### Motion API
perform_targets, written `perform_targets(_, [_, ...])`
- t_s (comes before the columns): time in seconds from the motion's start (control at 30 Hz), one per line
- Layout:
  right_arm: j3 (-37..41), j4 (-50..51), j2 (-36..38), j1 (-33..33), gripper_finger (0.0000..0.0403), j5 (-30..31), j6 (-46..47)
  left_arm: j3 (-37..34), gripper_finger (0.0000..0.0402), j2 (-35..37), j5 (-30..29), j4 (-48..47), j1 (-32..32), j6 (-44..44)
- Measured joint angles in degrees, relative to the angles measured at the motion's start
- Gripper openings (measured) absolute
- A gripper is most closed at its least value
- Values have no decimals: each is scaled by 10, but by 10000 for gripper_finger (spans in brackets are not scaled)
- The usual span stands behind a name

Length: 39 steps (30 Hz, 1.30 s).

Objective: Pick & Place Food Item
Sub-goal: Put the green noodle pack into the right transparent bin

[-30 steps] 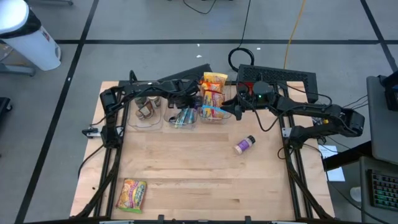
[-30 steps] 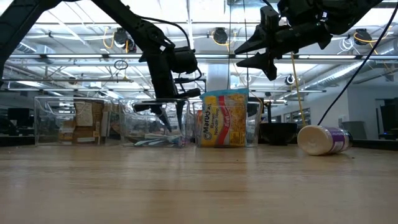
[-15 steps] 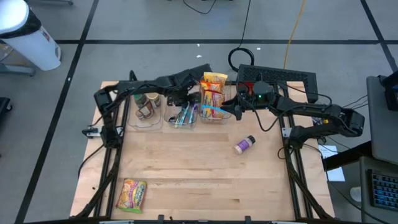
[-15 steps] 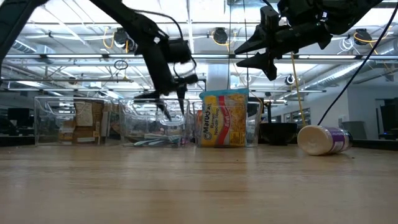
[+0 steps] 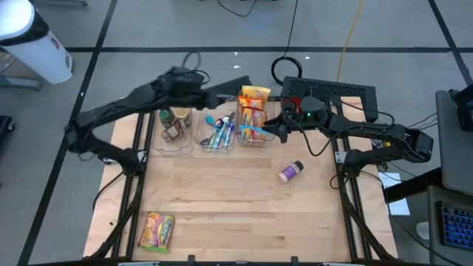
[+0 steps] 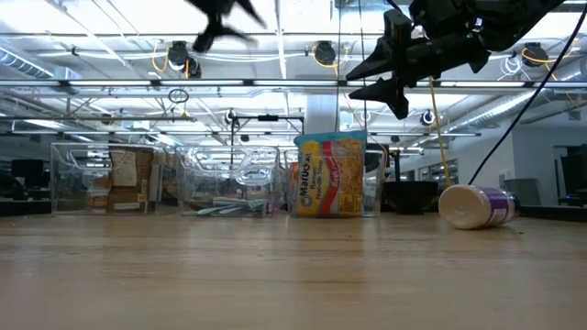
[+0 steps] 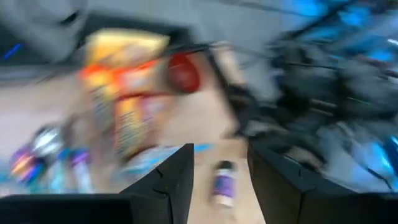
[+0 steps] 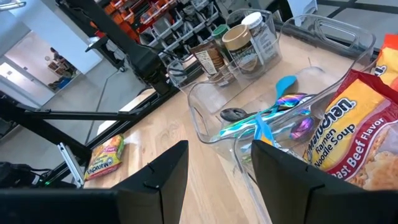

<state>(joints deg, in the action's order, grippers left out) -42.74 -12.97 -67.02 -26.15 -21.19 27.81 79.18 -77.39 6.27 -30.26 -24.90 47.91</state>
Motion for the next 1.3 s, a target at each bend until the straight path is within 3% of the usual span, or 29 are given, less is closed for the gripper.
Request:
perform_targets(0.17, [0, 19, 0, 0, 169, 0, 0, 0, 154, 64, -19, 76, 76, -101])
perform_targets(0.4, [0, 47, 0, 0, 169, -1, 10, 0, 154, 54, -96, 273, 172, -129])
perform_targets(0.67, [0, 44, 0, 0, 169, 0, 11, 0, 154, 1, -96, 460, 203, -208])
perform_targets(0.83, [0, 42, 0, 0, 169, 4, -1, 0, 154, -52, -122, 607, 198, -159])
perform_targets(0.97, [0, 42, 0, 0, 169, 3, 0, 0, 154, -58, -74, 583, 196, -164])
perform_targets(1.13, [0, 42, 0, 12, 169, -20, 40, 0, 154, -16, -37, 439, 205, -170])
perform_targets(1.3, [0, 39, 0, 54, 169, -58, 50, 0, 154, 52, -44, 276, 238, -200])
